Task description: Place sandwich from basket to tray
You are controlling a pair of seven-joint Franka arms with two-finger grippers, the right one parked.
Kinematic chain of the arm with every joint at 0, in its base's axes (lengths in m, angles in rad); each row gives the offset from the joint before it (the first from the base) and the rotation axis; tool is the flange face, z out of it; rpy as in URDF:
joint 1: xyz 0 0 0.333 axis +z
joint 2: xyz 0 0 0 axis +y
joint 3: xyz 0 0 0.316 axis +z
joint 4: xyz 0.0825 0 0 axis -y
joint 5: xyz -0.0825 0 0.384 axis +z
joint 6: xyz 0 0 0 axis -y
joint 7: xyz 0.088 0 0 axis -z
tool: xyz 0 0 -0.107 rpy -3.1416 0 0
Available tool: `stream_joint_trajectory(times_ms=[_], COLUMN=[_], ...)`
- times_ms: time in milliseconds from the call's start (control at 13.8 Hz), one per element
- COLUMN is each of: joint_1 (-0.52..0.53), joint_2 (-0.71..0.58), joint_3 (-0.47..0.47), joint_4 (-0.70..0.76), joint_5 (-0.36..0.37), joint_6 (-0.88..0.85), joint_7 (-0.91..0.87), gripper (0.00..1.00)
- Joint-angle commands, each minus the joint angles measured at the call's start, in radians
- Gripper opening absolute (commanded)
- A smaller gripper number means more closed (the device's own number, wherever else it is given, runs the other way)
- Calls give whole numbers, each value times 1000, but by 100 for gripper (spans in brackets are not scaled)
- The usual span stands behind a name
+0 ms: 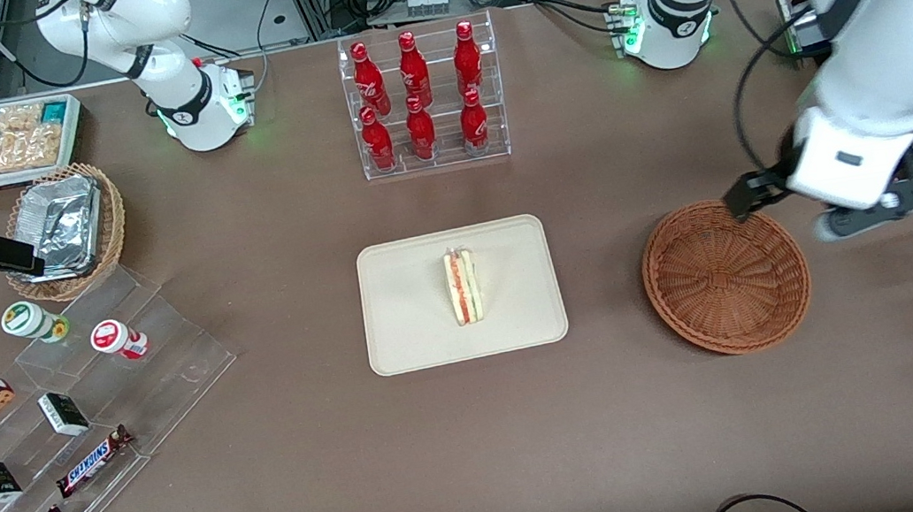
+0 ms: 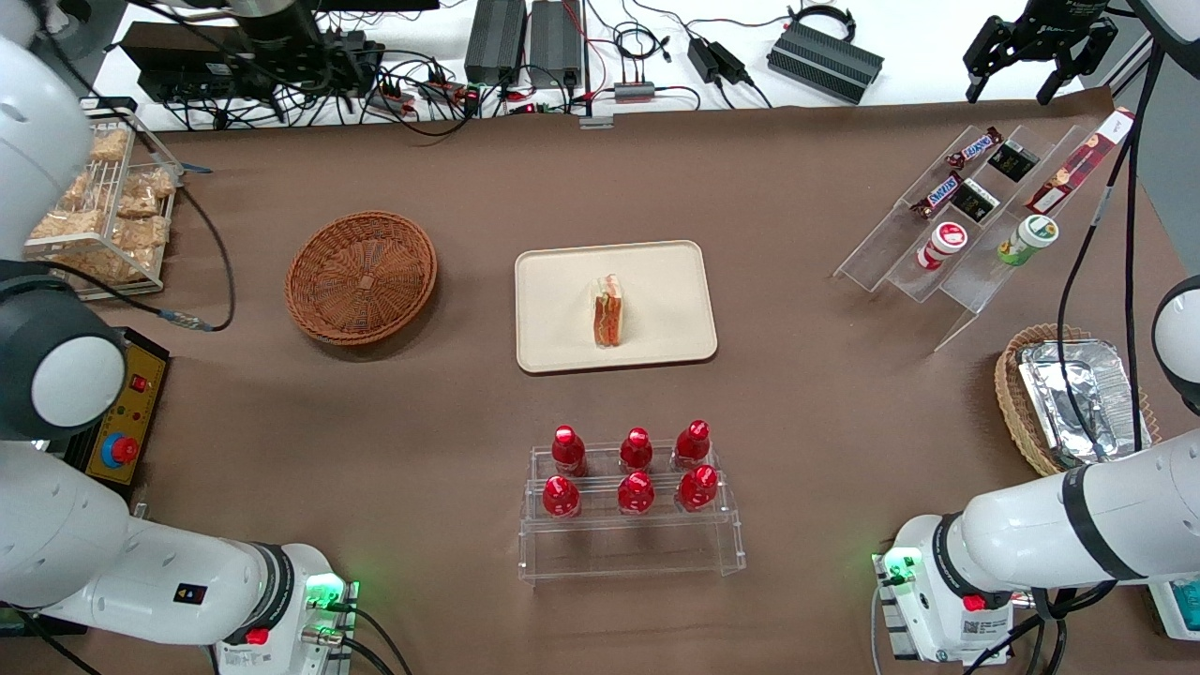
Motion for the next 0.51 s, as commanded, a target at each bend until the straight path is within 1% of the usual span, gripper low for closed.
stream_joint_trajectory(times_ms=[0, 73, 218, 290, 435], joint_1=[71, 88, 149, 160, 160], joint_2=[-71, -86, -144, -190, -240], joint_3=[-10, -10, -10, -10, 13], joint_4=[-61, -67, -125, -189, -251], joint_5=[-24, -24, -27, -33, -38], joint_6=[-26, -42, -50, -32, -4], joint_7=[111, 151, 228, 256, 302], gripper=[100, 100, 100, 100, 100])
